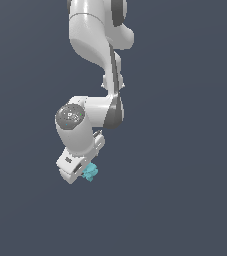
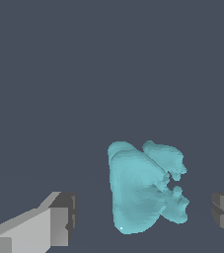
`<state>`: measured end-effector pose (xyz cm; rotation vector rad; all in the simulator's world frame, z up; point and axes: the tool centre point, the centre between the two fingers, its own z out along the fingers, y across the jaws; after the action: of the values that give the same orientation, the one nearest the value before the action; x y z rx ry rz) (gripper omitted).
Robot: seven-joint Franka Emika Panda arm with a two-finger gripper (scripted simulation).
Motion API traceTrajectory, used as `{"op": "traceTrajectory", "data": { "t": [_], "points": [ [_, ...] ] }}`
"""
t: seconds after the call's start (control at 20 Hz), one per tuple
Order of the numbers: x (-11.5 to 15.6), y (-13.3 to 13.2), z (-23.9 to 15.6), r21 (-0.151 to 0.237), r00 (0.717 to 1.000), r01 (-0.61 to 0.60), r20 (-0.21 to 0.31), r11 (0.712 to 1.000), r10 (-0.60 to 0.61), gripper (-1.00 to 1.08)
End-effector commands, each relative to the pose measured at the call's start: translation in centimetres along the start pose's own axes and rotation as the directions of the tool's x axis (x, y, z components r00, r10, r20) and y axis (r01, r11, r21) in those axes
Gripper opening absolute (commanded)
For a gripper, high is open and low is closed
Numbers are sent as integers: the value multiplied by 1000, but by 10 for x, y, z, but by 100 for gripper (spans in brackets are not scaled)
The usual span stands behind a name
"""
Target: Pick up the object and move it to a goal position.
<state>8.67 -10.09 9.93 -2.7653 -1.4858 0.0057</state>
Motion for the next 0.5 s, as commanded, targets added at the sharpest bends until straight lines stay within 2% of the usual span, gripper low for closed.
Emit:
{"op": "traceTrajectory", "data": {
  "t": [0.0,0.45],
  "points": [
    [-2,4,2,-2,1000,31,-1,1000,-31,100],
    [-5,9,5,-3,998,65,-2,998,-65,100]
  ]
}}
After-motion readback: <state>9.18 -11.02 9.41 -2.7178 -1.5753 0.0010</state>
